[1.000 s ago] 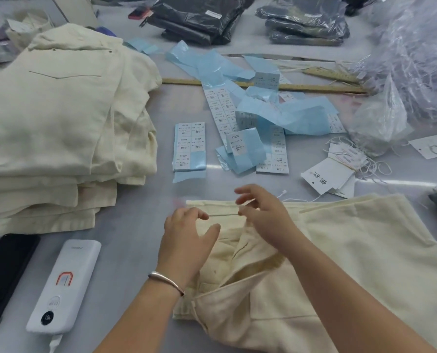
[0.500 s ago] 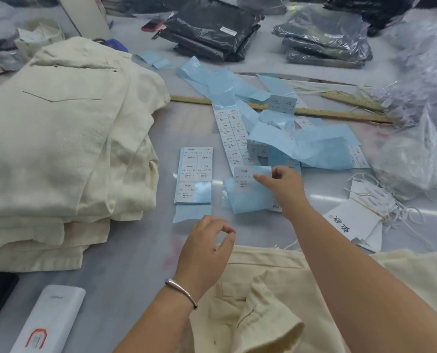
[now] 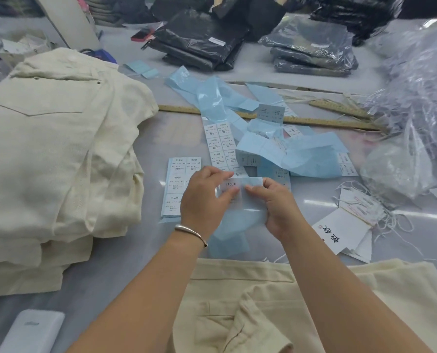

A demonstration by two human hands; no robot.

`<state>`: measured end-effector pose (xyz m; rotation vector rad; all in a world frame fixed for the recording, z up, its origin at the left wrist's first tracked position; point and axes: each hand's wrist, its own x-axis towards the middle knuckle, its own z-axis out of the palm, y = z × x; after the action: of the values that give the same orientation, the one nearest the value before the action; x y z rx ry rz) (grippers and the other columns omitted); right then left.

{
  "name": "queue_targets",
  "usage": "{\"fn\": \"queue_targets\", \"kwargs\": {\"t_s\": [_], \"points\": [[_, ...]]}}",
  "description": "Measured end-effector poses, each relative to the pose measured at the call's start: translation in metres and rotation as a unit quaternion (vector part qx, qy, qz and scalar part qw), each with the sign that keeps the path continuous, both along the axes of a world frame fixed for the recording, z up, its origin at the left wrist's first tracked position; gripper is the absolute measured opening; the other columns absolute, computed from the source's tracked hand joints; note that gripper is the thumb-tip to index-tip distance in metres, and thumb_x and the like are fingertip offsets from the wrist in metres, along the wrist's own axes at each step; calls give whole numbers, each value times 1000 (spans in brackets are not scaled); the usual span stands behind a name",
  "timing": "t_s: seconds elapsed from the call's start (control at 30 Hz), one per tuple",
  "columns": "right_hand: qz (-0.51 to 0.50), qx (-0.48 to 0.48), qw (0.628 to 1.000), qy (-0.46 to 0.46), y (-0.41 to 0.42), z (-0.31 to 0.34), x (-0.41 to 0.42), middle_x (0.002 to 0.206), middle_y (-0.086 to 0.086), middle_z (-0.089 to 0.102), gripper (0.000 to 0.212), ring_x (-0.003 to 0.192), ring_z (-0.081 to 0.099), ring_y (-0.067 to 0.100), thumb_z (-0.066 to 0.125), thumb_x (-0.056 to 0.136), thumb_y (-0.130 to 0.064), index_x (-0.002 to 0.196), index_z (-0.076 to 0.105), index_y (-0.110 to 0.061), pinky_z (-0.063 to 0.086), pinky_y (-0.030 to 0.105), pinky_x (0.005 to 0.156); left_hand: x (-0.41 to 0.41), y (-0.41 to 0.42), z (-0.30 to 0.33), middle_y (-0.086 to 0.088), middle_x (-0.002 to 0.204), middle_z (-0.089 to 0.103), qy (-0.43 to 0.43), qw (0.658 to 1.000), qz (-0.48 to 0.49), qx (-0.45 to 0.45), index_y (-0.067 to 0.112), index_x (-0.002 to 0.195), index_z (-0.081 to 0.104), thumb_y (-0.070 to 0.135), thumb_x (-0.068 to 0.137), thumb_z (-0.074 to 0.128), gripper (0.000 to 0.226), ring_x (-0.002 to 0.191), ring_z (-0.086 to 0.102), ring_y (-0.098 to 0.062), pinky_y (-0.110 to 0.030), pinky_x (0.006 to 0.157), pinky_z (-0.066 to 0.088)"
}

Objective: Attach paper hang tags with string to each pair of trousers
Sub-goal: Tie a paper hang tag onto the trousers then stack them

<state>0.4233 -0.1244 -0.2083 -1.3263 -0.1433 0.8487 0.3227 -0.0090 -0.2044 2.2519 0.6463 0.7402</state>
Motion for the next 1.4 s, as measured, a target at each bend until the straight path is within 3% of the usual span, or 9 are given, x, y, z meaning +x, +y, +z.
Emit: {"fn": "queue_targets", "kwargs": {"t_s": [0.17, 0.47, 0.7, 0.83, 0.97, 1.13, 1.23, 1.3, 1.4], "points": [[-10, -31, 999, 20, 4, 2, -2, 90, 8, 75, 24, 80, 70, 22, 73, 84, -28, 96, 73, -7, 54, 32, 74, -3, -2, -2, 4, 96, 69, 6, 997, -26, 75, 20, 102, 75, 28, 84, 74, 19, 94, 62, -19, -30, 79, 48], [-52, -95, 994, 31, 20, 6, -2, 92, 14, 74, 18, 92, 69, 34, 78, 77, -22, 86, 76, -7, 52, 44, 91, -9, 3, 0, 0, 84, 67, -25, 978, -47, 202, 14, 90, 77, 17, 77, 77, 13, 76, 62, -26, -38, 64, 52], [-112, -90, 988, 50, 26, 3, -4, 61, -1, 71, 7, 49, 65, 7, 77, 78, -12, 79, 74, -7, 45, 13, 40, -4, 0, 5, -3, 83, 67, -10, 977, -56, 206, 13, 83, 78, 12, 72, 82, 12, 75, 65, -28, -42, 63, 52], [-124, -102, 985, 58, 27, 5, -5, 77, 5, 72, 10, 68, 68, 17, 78, 79, -16, 79, 72, -8, 50, 20, 50, -4, -1, 8, -3, 83, 68, -22, 974, -48, 219, 13, 77, 77, 10, 73, 80, 6, 73, 65, -28, -39, 62, 52], [-161, -119, 979, 37, 28, 1, -5, 82, 5, 66, 20, 87, 64, 26, 78, 80, -26, 74, 66, -11, 53, 36, 83, -6, -4, 11, -5, 88, 68, -5, 975, -65, 213, 10, 77, 73, 6, 74, 78, 7, 79, 64, -28, -41, 64, 52], [-189, -114, 975, 25, 27, -10, -6, 71, 5, 65, 30, 64, 61, 21, 72, 85, -37, 72, 64, -11, 51, 28, 58, -28, -6, 23, -7, 109, 62, 18, 980, -108, 168, 10, 78, 68, 6, 76, 77, 10, 100, 58, -24, -30, 82, 48], [-264, -133, 955, -35, 29, -13, 1, 66, 4, 53, 44, 61, 48, 19, 66, 88, -43, 64, 49, -10, 43, 30, 61, -49, -5, 40, -4, 112, 60, -19, 986, -92, 135, 10, 79, 67, 6, 76, 74, 9, 106, 57, -23, -25, 87, 44], [-282, -134, 947, -71, 28, -13, 7, 70, 3, 51, 43, 66, 48, 20, 57, 93, -46, 70, 50, -11, 44, 34, 65, -62, -4, 54, -2, 111, 60, -50, 990, -69, 114, 10, 80, 66, 9, 77, 71, 5, 109, 57, -21, -29, 85, 47], [-126, -137, 980, -69, 23, -8, 6, 87, -5, 60, 45, 77, 59, 13, 43, 96, -56, 108, 59, -15, 52, 25, 58, -81, -1, 69, -1, 108, 61, -76, 993, -34, 87, 12, 81, 67, 6, 79, 72, 8, 104, 59, -18, -27, 81, 48]]}}
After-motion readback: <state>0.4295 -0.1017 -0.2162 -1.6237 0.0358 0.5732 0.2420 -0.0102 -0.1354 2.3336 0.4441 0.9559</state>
